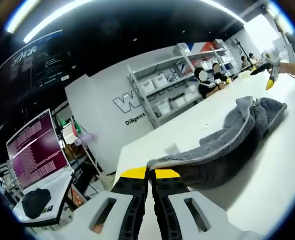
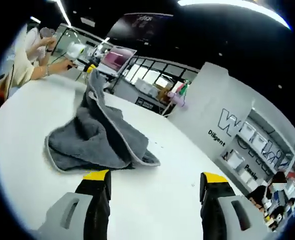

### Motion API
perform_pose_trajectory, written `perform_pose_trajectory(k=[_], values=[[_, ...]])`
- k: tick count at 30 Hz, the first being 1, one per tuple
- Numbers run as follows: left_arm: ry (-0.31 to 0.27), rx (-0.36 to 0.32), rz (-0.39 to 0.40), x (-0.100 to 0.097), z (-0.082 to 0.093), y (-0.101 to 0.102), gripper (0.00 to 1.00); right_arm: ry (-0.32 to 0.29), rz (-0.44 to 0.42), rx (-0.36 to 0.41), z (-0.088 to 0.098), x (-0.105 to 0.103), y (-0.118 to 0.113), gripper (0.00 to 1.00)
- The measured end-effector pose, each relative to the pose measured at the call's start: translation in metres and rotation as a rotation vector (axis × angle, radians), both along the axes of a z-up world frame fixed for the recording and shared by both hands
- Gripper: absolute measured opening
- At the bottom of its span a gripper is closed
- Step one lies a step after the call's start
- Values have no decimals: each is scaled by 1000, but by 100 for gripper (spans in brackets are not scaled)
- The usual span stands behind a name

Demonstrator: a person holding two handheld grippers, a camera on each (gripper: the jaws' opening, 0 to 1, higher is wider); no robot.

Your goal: Fold the towel on the table until its edges align and the towel forms a compact rectangular stack.

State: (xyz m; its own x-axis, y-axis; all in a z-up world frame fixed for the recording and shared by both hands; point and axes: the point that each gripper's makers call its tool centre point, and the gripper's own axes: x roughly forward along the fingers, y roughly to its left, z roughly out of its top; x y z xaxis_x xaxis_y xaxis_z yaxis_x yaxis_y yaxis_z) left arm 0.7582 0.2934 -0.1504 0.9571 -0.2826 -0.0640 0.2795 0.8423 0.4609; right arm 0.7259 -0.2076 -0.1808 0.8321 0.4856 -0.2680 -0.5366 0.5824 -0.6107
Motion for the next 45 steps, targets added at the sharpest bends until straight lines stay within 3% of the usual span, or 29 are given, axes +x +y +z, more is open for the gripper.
perform_pose_trajectory(k=[4, 11, 16, 24, 32, 39, 45], values=[[3, -6, -2, 0, 0, 2, 2, -41, 32, -34, -4, 16, 6, 53], [16, -9, 0, 1, -3, 3, 2, -114, 75, -224, -17, 46, 15, 46], [23, -13, 1, 2, -4, 5, 2, -158, 126, -263, -23, 63, 28, 35], [30, -24, -2, 3, -6, 5, 2, -124, 147, -351, -48, 90, 31, 33], [39, -22, 1, 3, -8, 6, 2, -156, 219, -448, -58, 105, 44, 24], [48, -23, 4, 4, -9, 7, 2, -165, 280, -481, -64, 104, 62, 9], [52, -20, 5, 4, -11, 6, 2, -133, 255, -481, -66, 103, 52, 1]])
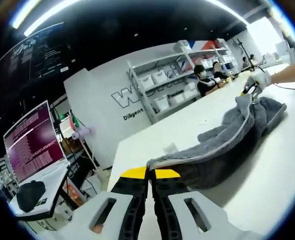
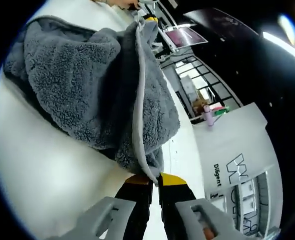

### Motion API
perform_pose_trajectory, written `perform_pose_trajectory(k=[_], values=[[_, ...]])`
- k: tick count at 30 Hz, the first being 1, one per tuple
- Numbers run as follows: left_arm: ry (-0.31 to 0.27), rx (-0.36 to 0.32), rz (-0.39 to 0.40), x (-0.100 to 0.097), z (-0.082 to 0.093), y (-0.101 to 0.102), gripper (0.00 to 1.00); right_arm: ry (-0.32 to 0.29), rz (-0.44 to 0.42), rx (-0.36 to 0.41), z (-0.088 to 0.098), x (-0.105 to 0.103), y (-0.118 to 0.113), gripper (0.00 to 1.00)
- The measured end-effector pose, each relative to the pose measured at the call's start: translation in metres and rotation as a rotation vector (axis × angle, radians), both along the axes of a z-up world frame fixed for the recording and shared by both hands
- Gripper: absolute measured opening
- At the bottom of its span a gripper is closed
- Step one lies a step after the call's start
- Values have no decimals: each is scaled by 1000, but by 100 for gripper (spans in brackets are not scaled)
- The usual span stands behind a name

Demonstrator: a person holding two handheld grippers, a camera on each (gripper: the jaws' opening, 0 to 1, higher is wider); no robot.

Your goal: Fold the towel on the table until its edges align and the towel forms a compact rectangular stack.

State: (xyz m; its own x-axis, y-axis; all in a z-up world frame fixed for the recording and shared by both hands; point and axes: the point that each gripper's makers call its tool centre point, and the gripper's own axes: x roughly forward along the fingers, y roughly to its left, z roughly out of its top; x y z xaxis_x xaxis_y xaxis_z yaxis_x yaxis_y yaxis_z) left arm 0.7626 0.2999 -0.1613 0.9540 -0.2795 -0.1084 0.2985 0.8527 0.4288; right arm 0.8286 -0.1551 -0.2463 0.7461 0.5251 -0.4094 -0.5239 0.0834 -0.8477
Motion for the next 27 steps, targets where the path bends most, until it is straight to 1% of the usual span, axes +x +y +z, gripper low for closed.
perform_pose_trajectory(k=[1, 5, 6, 7, 9, 12, 17, 21, 22, 24, 25, 27], values=[[0, 1, -1, 0, 0, 0, 2, 8, -4, 5, 0, -1, -1, 0], [5, 0, -2, 1, -1, 0, 2, 134, -48, 76, -8, -9, -5, 0], [10, -5, -5, 0, -1, 0, 2, 157, -62, 84, -9, -11, -6, 0], [12, -9, -8, 0, -1, -1, 2, 146, -57, 87, -6, -10, -7, 0], [8, -12, -13, -1, 0, -2, 2, 169, -75, 136, 0, -11, -9, 0], [5, -6, -11, -1, 1, -2, 2, 160, -78, 162, 13, -12, -13, 0], [7, -22, -22, -2, 2, -3, 2, 134, -97, 189, 33, -18, -20, 0], [-1, -7, -13, 0, 5, 0, 2, 120, -105, 211, 47, -24, -25, 0], [1, -10, -11, 0, 5, 2, 2, 116, -110, 208, 49, -25, -28, 0], [13, -54, -7, 1, 6, 3, 2, 112, -127, 210, 56, -26, -34, 0], [13, -61, -8, 1, 8, 4, 2, 112, -134, 214, 60, -28, -37, 0], [1, -53, -9, 1, 12, 3, 2, 102, -145, 214, 68, -31, -43, 0]])
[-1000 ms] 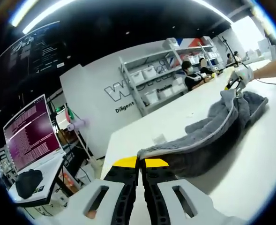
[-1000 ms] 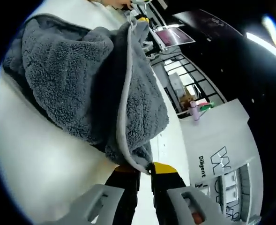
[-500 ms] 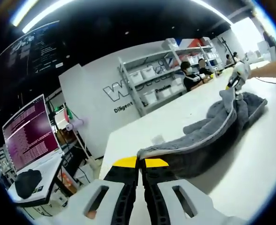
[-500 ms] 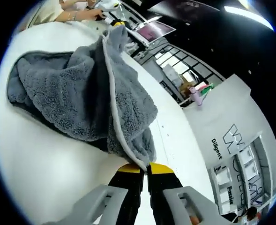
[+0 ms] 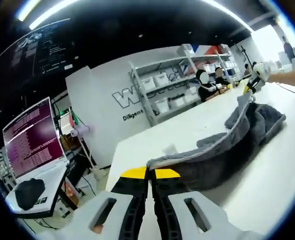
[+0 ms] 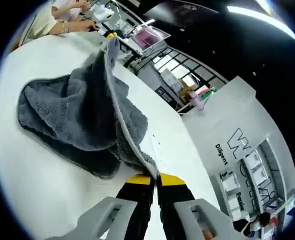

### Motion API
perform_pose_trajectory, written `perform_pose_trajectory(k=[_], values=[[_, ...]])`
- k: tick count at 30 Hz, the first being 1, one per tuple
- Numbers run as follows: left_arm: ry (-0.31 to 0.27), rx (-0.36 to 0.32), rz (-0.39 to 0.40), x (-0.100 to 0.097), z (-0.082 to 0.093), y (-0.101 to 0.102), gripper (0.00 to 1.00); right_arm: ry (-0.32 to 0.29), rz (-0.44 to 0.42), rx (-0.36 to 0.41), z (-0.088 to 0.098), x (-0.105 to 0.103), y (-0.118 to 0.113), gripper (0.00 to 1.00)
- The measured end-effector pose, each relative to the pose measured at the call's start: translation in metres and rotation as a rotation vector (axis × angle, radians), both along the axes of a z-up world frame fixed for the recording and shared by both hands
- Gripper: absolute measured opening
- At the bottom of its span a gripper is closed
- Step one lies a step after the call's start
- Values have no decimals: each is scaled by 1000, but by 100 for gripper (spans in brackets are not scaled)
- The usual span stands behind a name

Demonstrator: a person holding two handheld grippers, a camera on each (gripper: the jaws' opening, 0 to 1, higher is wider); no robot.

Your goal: Fold the towel on the table until its edges align and the towel forms a compact rectangular stack.

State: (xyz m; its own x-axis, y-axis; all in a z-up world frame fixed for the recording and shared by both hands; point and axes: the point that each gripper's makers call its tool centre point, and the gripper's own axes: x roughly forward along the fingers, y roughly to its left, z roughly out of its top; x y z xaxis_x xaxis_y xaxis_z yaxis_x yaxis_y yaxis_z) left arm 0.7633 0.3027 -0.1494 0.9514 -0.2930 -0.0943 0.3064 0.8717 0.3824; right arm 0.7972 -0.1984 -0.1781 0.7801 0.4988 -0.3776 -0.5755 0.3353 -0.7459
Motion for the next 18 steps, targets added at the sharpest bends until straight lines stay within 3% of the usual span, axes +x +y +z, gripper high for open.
perform_pose_trajectory(k=[10, 18], values=[[-29, -1, -53, 4, 26, -17, 1, -70, -58, -23, 51, -19, -22, 0], [-73, 31, -74, 7, 66, -24, 1, -107, -106, -45, 90, -38, -32, 0]])
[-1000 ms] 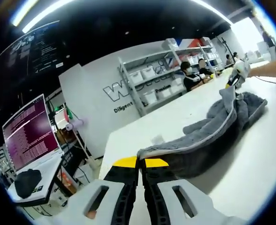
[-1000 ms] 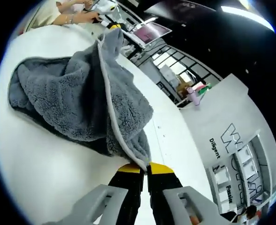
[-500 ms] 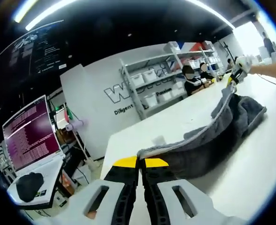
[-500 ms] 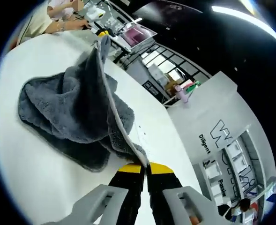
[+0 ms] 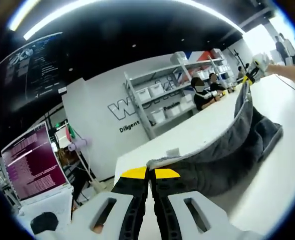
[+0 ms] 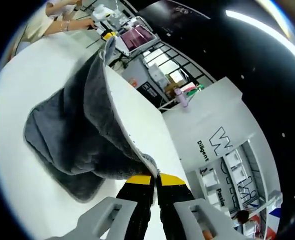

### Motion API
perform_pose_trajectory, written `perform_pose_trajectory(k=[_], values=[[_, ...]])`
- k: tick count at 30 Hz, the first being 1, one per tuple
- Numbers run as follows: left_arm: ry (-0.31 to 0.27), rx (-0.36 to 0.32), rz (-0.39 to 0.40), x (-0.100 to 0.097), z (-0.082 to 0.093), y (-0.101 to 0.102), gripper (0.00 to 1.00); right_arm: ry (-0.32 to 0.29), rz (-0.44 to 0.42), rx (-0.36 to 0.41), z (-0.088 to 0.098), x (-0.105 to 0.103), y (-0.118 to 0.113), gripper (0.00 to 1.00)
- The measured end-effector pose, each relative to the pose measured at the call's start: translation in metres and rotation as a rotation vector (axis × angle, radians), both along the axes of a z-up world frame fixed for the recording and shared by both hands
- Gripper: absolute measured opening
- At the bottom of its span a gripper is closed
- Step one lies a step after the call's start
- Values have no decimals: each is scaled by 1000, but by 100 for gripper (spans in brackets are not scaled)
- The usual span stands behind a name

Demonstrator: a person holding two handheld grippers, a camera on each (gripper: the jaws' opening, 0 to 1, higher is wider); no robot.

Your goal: Fold the towel on the table until its edges align and the towel forms a compact rectangular stack.

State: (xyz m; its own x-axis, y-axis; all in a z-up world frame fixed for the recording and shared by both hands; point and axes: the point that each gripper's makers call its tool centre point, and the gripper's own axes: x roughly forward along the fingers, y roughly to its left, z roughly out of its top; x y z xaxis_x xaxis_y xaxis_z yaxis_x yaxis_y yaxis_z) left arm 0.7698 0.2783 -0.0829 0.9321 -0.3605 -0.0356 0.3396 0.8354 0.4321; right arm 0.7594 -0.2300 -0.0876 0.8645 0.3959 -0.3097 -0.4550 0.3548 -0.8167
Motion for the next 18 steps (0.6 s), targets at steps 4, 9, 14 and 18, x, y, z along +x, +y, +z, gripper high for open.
perform_pose_trajectory(k=[4, 9, 14, 18], values=[[-18, 33, -14, 4, 18, -5, 1, -12, -30, -13, 13, -1, -8, 0], [-22, 53, -29, 8, 40, -10, 1, -17, -57, -23, 31, -4, -15, 0], [-41, 112, -29, 6, 68, -17, 1, -41, -89, -35, 59, -6, -21, 0], [-54, 148, -30, 4, 83, -20, 1, -55, -117, -52, 74, -8, -25, 0]])
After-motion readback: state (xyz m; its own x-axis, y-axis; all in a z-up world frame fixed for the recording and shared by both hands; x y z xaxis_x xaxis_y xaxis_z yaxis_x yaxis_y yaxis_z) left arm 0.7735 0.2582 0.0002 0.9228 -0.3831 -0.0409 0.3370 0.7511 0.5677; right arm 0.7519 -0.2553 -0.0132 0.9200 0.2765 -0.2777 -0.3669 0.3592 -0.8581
